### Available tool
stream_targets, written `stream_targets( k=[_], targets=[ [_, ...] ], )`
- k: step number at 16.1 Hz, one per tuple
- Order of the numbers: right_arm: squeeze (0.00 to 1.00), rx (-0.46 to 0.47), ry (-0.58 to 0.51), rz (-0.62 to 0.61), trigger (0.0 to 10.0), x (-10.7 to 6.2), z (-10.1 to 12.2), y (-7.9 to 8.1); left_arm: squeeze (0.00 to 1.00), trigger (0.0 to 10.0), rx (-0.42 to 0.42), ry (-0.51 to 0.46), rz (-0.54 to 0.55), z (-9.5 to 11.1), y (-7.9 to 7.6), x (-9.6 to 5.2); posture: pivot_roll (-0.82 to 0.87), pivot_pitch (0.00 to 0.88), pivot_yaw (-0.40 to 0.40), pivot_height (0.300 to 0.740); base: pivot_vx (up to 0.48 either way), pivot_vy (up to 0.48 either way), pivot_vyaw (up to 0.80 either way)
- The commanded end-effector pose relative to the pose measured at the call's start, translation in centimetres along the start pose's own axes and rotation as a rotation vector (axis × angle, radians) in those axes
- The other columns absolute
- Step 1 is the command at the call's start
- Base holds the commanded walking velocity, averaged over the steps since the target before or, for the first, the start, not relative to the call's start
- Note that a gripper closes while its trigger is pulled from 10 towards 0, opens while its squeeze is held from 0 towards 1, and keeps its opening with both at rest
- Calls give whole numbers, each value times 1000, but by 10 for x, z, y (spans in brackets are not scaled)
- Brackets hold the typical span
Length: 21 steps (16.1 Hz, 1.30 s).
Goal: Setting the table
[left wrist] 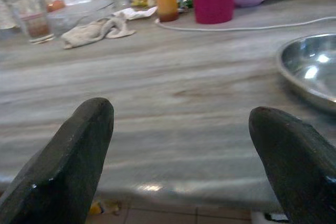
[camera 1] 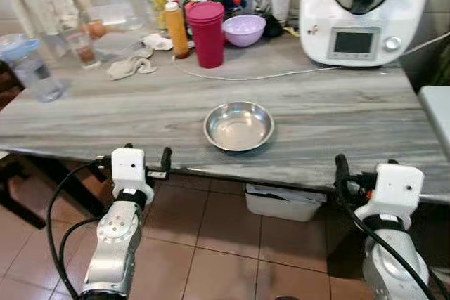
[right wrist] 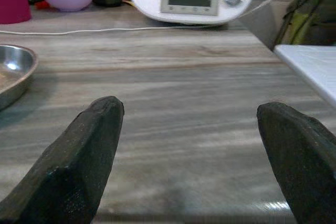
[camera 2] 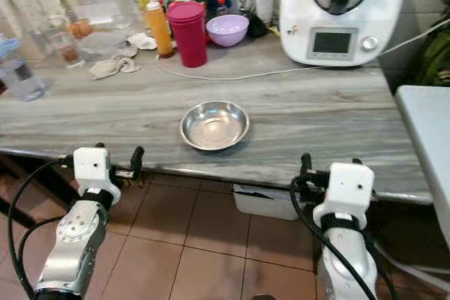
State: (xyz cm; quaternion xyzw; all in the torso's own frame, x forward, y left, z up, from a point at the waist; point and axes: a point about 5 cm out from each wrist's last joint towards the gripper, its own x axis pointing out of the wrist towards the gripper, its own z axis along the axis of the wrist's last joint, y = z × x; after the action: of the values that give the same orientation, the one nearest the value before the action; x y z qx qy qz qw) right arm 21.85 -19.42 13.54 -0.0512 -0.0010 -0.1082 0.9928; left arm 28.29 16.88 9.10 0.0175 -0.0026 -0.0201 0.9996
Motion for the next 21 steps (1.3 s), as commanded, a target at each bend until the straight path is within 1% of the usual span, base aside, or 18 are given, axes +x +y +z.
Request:
stream_targets(
  k=[1, 2, 3, 4, 5, 6, 7, 10, 11, 12, 13, 15, 16, 17, 18, 19, 20, 21],
  targets=[
    [0, 18, -12, -2, 10000, -6, 3, -2, 0, 10000, 3, 10, -16, -2, 1, -3, -415, 80, 91, 740, 0, 0, 0],
    [0, 17, -5, -8, 10000, -11, 3, -4, 0, 10000, 10, 19, -25, -5, 4, -9, -419, 92, 83, 740, 0, 0, 0],
    [0, 15, 9, -25, 10000, -17, 0, -6, 0, 10000, 29, 37, -19, -11, 10, -16, -417, 93, 79, 740, 0, 0, 0],
    [0, 6, 13, -11, 10000, -20, -2, -6, 0, 10000, 37, 54, 14, -16, 18, -25, -400, 90, 70, 740, 0, 0, 0],
    [0, 1, 16, 6, 10000, -19, -4, -5, 0, 10000, 41, 56, 32, -17, 21, -29, -395, 92, 66, 740, 0, 0, 0],
    [0, -9, 4, 32, 10000, -14, -3, -3, 0, 10000, 50, 72, 65, -24, 26, -38, -389, 89, 59, 740, 0, 0, 0],
    [0, -8, -9, 39, 10000, -9, 0, -3, 0, 10000, 56, 80, 74, -28, 25, -40, -384, 88, 57, 740, 0, 0, 0],
    [0, -11, -33, 56, 10000, 0, 4, -3, 0, 10000, 70, 58, 64, -24, 23, -37, -369, 84, 51, 740, 0, 0, 0],
    [0, 2, -61, 95, 10000, 11, 10, 2, 0, 10000, 97, 26, 68, -18, 24, -35, -355, 83, 49, 740, 0, 0, 0],
    [0, 7, -72, 124, 10000, 17, 11, 9, 0, 10000, 103, 17, 74, -16, 26, -34, -336, 75, 43, 740, 0, 0, 0],
    [0, 32, -82, 157, 10000, 20, 13, 18, 0, 10000, 102, 16, 86, -16, 30, -34, -310, 61, 30, 740, 0, 0, 0],
    [0, 72, -103, 253, 10000, 28, 20, 34, 0, 10000, 112, -14, 101, -9, 31, -33, -273, 48, 14, 740, 0, 0, 0],
    [0, 83, -95, 310, 10000, 32, 17, 44, 0, 10000, 132, -21, 138, -9, 38, -36, -244, 47, 5, 740, 0, 0, 0],
    [0, 80, -94, 327, 10000, 33, 16, 48, 0, 10000, 143, -17, 165, -10, 43, -38, -233, 43, 2, 740, 0, 0, 0],
    [0, 103, -101, 354, 10000, 35, 21, 52, 0, 10000, 134, -23, 216, -6, 50, -40, -213, 57, 2, 740, 0, 0, 0],
    [0, 103, -109, 382, 10000, 36, 24, 51, 0, 10000, 146, -44, 199, -1, 47, -42, -207, 65, -10, 740, 0, 0, 0],
    [0, 104, -95, 384, 10000, 35, 18, 51, 0, 10000, 166, -34, 186, -5, 47, -46, -192, 67, -15, 740, 0, 0, 0],
    [0, 112, -69, 383, 10000, 30, 10, 48, 0, 10000, 172, -15, 247, -9, 57, -57, -155, 61, -30, 740, 0, 0, 0]
  ],
)
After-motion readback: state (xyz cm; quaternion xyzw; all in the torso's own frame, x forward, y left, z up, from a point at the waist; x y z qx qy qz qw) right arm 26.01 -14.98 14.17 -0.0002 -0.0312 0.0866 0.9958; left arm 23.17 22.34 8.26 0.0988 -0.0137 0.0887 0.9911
